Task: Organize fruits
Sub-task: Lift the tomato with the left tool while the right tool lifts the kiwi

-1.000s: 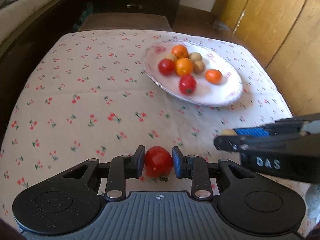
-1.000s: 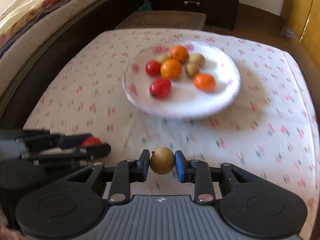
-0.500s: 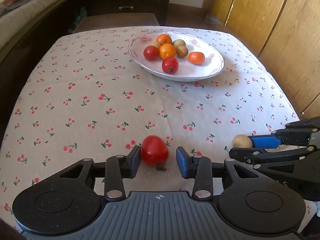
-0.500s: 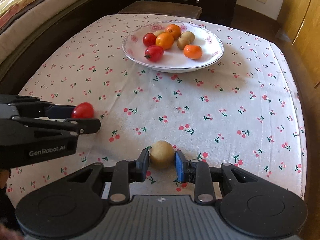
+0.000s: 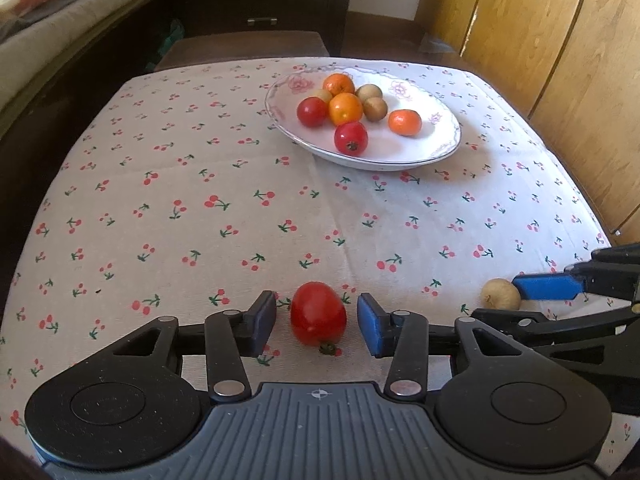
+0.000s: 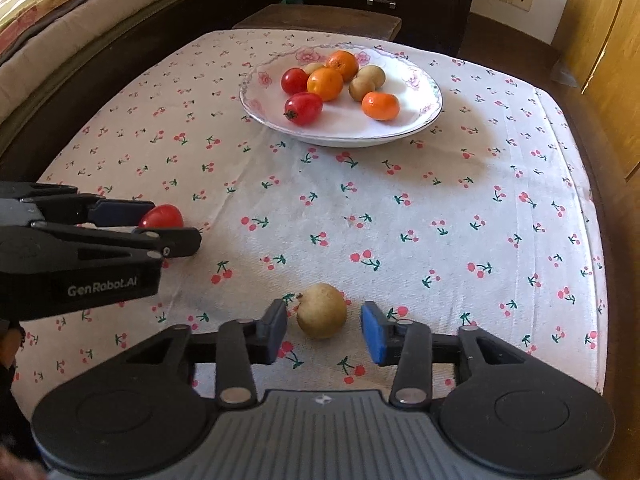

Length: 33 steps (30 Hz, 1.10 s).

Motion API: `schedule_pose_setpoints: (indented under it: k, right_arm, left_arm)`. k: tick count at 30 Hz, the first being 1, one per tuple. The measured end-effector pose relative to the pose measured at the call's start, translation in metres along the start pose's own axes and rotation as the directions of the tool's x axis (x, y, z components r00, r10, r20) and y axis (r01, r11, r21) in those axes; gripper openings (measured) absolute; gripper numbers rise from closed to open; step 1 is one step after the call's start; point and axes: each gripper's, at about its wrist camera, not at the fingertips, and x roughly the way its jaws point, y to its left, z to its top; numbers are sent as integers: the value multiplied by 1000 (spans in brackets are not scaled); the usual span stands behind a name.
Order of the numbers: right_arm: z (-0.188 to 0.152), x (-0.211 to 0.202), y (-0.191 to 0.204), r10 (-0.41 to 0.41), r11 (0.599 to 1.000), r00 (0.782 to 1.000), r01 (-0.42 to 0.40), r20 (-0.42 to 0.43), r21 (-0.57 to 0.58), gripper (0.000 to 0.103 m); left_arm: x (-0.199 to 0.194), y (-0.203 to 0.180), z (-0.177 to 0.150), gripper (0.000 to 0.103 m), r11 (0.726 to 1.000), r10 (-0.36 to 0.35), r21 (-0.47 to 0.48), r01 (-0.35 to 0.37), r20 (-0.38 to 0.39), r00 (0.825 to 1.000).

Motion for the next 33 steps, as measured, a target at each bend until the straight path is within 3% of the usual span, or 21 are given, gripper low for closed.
schedule_pose_setpoints:
  k: [3, 9, 23, 33]
  right_arm:
    - [0, 0, 3, -10, 1000, 1000, 10, -2, -17, 34]
    - [1, -1, 0, -4, 1000, 1000, 4, -3, 1, 28]
    - [9, -33, -22, 48, 990, 996, -57, 74, 130, 28]
    - [25, -59, -32, 22, 988, 987, -46, 161, 148, 28]
  left_arm:
    - [1, -2, 0, 51, 1000, 9, 11, -9, 2, 1000]
    - [1, -5, 0, 37, 999, 23, 25, -23, 2, 1000]
    - [-17, -15, 7, 37, 1000, -15, 8, 15, 20, 1000]
    - [-38, -35, 31, 37, 1000, -2, 29, 0, 79, 997]
